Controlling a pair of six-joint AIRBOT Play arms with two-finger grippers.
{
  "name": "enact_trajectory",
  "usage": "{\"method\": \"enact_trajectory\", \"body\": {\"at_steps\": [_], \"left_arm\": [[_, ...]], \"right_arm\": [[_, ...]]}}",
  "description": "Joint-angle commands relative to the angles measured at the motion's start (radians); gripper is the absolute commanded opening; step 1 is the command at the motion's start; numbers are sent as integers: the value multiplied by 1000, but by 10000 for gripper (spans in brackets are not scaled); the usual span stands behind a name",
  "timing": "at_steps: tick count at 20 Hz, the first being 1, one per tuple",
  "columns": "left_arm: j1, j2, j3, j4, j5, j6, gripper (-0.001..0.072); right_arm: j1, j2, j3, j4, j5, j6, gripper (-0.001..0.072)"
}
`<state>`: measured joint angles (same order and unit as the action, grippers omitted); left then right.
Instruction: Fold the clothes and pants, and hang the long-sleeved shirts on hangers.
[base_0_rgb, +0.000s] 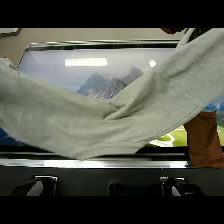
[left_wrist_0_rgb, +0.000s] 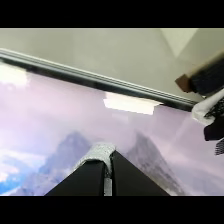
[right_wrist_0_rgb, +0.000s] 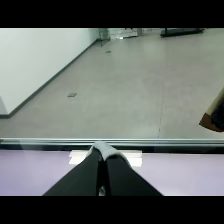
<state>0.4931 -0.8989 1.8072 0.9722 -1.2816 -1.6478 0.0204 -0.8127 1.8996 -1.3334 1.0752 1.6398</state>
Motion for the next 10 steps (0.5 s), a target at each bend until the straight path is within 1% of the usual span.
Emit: {"method": "enact_trajectory", "body": {"at_steps": [1, 3, 5, 8, 10], "left_arm": [[-19, -59, -64, 53, -1, 2, 23], [-62, -148, -152, 61, 23, 17, 23], [-105, -252, -254, 90, 90, 17, 23], [-143, -427, -380, 106, 209, 17, 23], [-153, -538, -418, 106, 248, 17, 23]], "right_arm": [[1, -142, 6, -60, 19, 52, 30], [1, -304, 6, -57, 26, 96, 30], [1, -493, 5, -43, 25, 143, 31], [3, -771, 6, 104, 6, 156, 31], [3, -924, 6, 238, -19, 156, 31]]}}
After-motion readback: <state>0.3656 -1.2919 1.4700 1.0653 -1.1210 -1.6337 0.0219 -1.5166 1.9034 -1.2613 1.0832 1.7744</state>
